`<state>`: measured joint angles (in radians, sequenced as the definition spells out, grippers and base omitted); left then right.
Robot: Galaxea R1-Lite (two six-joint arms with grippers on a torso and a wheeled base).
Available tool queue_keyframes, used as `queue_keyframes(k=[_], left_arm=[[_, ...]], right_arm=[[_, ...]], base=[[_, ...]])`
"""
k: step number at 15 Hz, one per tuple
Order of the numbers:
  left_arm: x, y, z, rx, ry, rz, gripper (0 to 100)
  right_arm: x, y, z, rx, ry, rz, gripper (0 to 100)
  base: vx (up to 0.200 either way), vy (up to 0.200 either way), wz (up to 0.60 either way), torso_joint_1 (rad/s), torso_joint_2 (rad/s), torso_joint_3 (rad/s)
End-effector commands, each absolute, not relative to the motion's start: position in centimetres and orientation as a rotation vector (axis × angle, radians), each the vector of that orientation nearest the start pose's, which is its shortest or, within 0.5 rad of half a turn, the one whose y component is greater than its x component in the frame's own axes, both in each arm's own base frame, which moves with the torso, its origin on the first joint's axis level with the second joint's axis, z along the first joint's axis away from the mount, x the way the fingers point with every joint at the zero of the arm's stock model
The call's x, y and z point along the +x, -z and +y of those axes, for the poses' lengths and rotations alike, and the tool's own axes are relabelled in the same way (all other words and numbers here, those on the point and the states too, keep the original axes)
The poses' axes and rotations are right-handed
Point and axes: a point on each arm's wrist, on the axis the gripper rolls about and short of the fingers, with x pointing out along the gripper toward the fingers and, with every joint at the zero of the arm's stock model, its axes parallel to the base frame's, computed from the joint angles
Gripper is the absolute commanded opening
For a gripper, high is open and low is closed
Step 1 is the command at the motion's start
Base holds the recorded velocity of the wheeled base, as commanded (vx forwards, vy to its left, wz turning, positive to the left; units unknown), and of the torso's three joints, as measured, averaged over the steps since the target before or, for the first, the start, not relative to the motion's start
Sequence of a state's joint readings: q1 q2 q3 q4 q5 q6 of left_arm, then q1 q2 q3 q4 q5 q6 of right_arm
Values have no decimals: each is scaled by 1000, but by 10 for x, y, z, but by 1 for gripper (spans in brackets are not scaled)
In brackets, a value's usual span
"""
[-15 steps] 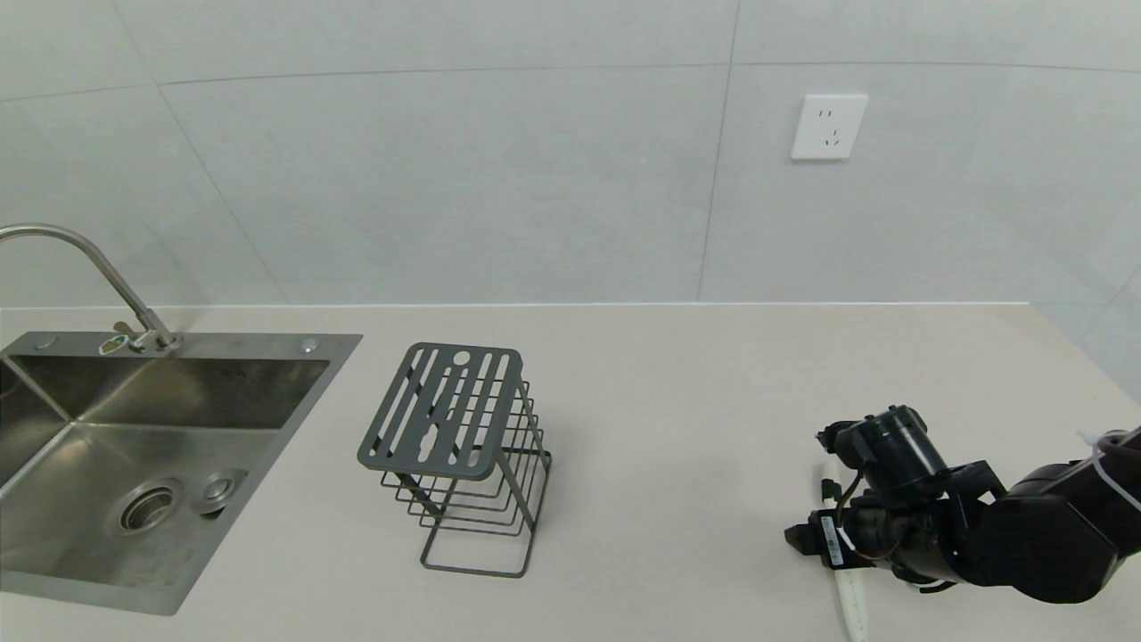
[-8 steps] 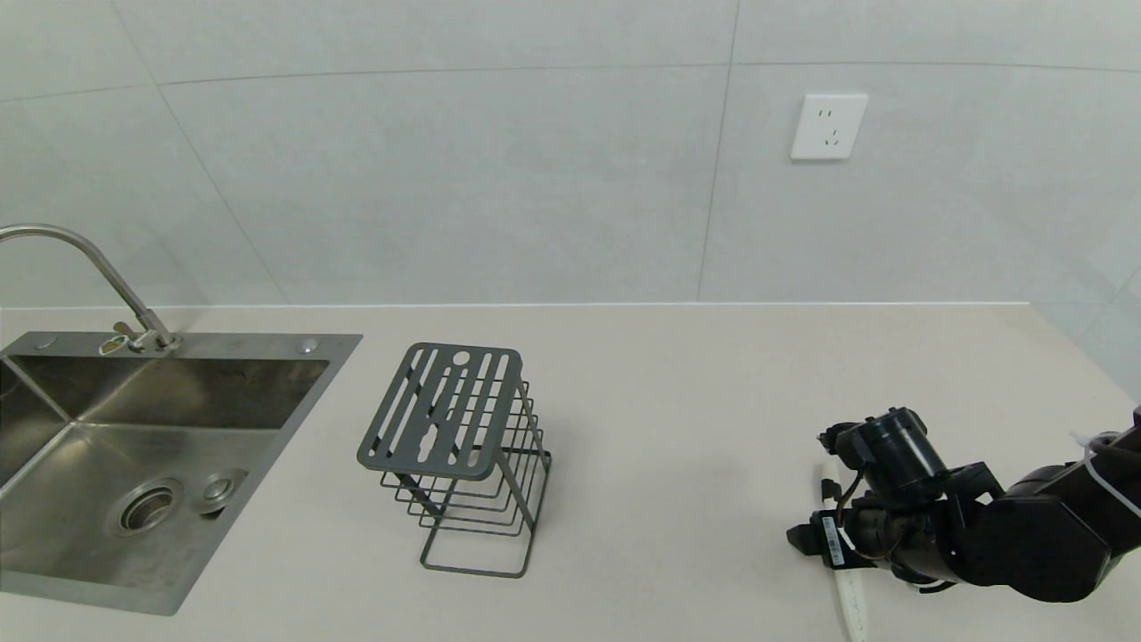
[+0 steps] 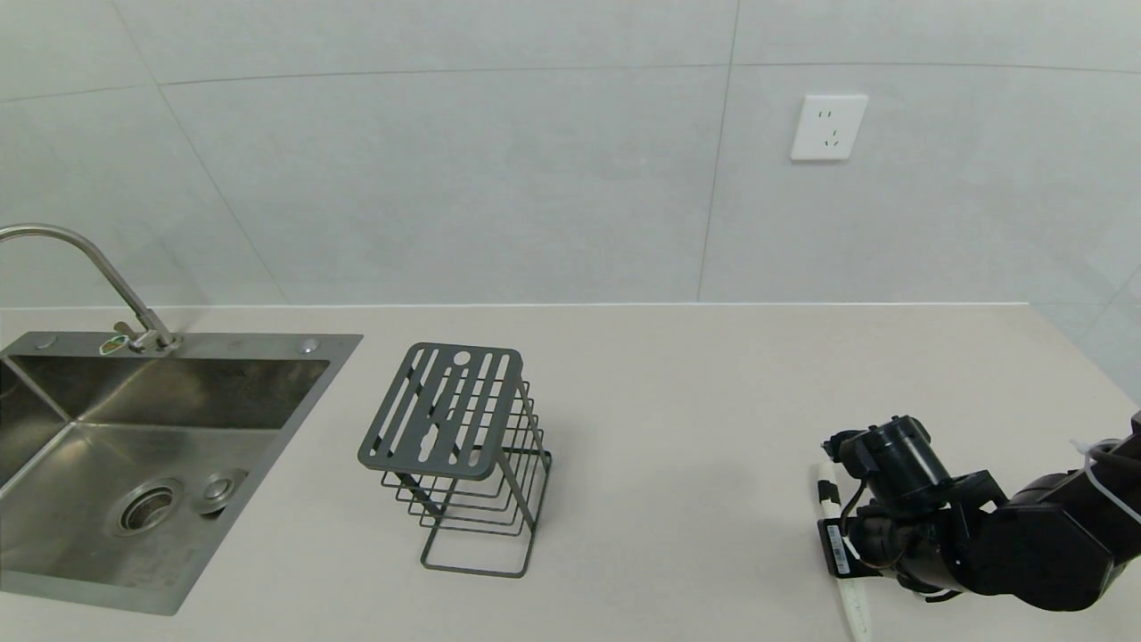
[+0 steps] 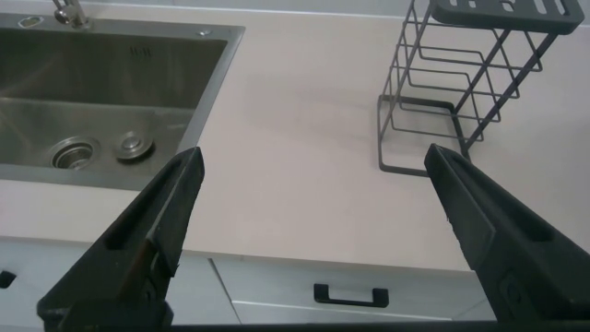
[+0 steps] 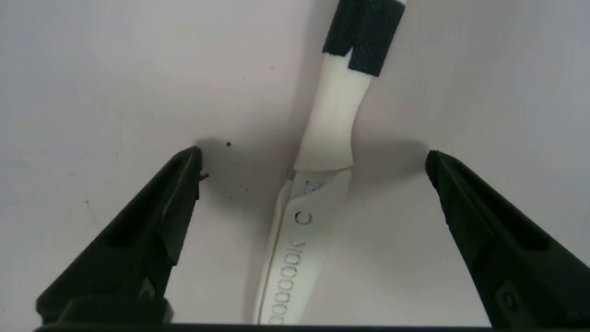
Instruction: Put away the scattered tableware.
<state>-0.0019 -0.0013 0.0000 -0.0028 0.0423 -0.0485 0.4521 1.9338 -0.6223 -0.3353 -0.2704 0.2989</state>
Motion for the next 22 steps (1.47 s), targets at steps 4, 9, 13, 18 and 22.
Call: queue_keyframes(k=[4, 9, 13, 18, 22], left_arm=[[-23, -76, 1, -49, -40, -4, 100], [-23, -76, 1, -48, -38, -4, 100], [-23, -79, 1, -45, -33, -34, 100], [-32, -120, -1, -81, 78, -348, 100], [-11, -184, -3, -97, 288, -220, 100]], right_arm=[[258, -51, 119, -62, -35, 901, 0], [267, -93, 123, -59, -95, 735, 0], [268, -116, 125, -126, -232, 571, 0], [272, -132, 130, -268, -443, 387, 0], [273, -148, 132, -352, -537, 215, 0]], base=[[0, 0, 0, 0, 0, 0], [0, 0, 0, 0, 0, 0], [0, 0, 0, 0, 0, 0], [0, 0, 0, 0, 0, 0], [0, 0, 0, 0, 0, 0]])
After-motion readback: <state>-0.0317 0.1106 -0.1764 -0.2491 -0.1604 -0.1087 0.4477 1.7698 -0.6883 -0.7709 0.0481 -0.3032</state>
